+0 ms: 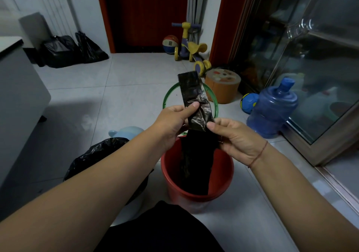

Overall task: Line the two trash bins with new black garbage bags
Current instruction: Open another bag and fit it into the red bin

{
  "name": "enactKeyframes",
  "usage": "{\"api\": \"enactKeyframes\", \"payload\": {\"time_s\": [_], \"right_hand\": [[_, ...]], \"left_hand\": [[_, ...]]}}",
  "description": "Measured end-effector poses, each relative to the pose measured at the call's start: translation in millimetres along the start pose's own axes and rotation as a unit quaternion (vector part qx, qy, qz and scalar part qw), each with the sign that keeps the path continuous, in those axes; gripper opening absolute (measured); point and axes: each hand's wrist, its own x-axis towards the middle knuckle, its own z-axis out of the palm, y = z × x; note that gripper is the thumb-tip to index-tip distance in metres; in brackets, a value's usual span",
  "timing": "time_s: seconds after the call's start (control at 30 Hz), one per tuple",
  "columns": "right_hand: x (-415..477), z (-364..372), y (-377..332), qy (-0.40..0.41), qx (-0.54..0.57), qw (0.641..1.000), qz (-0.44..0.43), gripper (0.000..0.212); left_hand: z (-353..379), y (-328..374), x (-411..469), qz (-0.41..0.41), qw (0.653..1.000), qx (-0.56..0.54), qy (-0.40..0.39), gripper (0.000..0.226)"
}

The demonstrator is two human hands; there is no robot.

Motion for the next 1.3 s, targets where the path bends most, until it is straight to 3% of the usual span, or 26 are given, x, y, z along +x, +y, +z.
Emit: {"api": "enactKeyframes", "payload": {"time_s": [0.1,0.3,0.37,0.47,0.53,0.63,0.73,0.83,1.0,1.13,1.3], "right_hand": [[0,-2,-1,0.03,-0.006,0.999,-0.022,0.011],[-4,7,3,0.077,-0.039,0.993,-0.077,0.023],[-7,10,1,0.127,-0.128,0.97,-0.162,0.025],[-11,18,-3,0.188,-0.263,0.89,-0.322,0.021],[-11,26,-3,0.174,-0.312,0.869,-0.342,0.026],[-7,31,-2,0.165,-0.326,0.88,-0.301,0.033],[-6,26,-4,0.169,-0.276,0.899,-0.293,0.023],[-6,17,-7,0.181,-0.2,0.921,-0.283,0.012],[-8,14,-10,0.142,-0.114,0.955,-0.232,0.015],[-7,14,-10,0.1,-0.003,0.977,-0.191,0.017],[-6,-4,-20,0.101,0.102,0.973,-0.179,0.01]], "left_hand": [[2,4,-1,0.007,1.0,-0.011,-0.006,0.02],[5,11,-3,0.021,0.997,-0.063,-0.029,0.031],[6,12,-4,0.026,0.997,-0.062,-0.027,0.025],[12,11,-8,0.028,0.998,-0.052,-0.021,0.019],[18,11,-12,0.027,0.997,-0.057,-0.034,0.018],[25,14,-17,0.024,0.996,-0.065,-0.05,0.019],[23,18,-19,0.019,0.996,-0.029,-0.076,0.027],[15,18,-18,0.026,0.994,0.0,-0.105,0.021],[12,12,-14,0.028,0.995,0.012,-0.096,0.022],[8,14,-8,0.018,0.999,-0.019,-0.043,0.023],[-13,19,4,0.018,0.994,-0.09,0.056,0.028]]}}
